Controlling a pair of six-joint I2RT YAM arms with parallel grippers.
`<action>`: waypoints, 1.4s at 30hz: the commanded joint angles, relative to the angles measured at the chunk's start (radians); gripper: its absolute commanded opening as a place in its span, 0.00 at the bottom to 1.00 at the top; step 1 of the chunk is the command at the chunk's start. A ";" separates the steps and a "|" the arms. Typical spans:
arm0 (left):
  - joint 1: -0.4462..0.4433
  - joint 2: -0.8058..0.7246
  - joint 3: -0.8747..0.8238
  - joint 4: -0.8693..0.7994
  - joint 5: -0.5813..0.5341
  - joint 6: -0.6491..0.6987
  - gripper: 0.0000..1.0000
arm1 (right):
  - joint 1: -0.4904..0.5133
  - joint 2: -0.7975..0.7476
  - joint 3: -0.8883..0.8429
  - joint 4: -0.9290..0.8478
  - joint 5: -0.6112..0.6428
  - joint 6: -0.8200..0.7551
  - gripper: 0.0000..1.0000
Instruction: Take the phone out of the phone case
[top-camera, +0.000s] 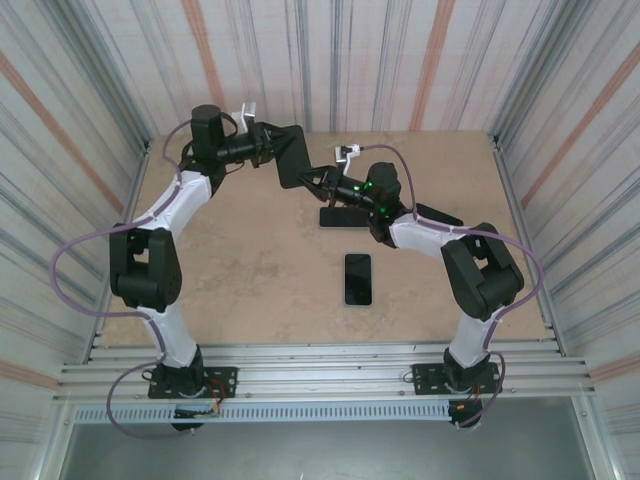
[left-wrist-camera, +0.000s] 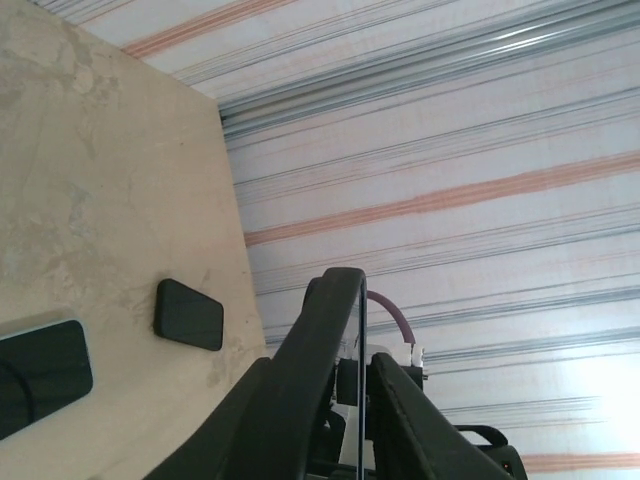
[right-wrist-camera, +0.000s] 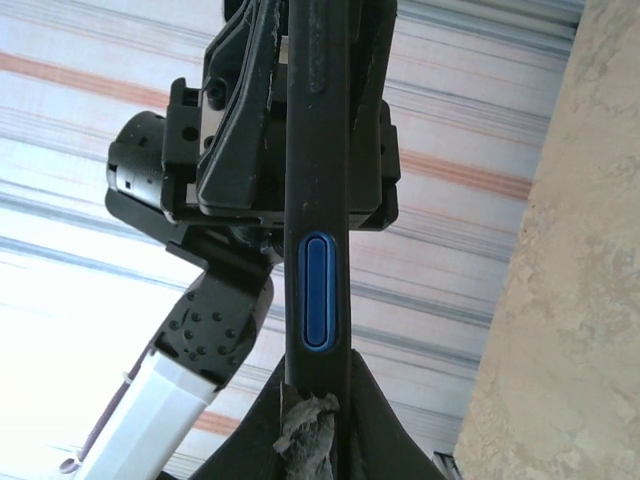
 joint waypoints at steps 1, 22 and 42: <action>0.016 0.008 0.005 0.084 0.047 -0.058 0.28 | 0.003 -0.029 -0.003 0.104 -0.001 0.043 0.06; 0.018 0.012 -0.009 0.131 0.049 -0.101 0.02 | -0.009 -0.003 -0.005 0.146 0.046 0.096 0.21; -0.029 -0.055 -0.055 0.300 -0.308 -0.248 0.00 | 0.069 -0.069 -0.086 0.075 0.253 -0.213 0.42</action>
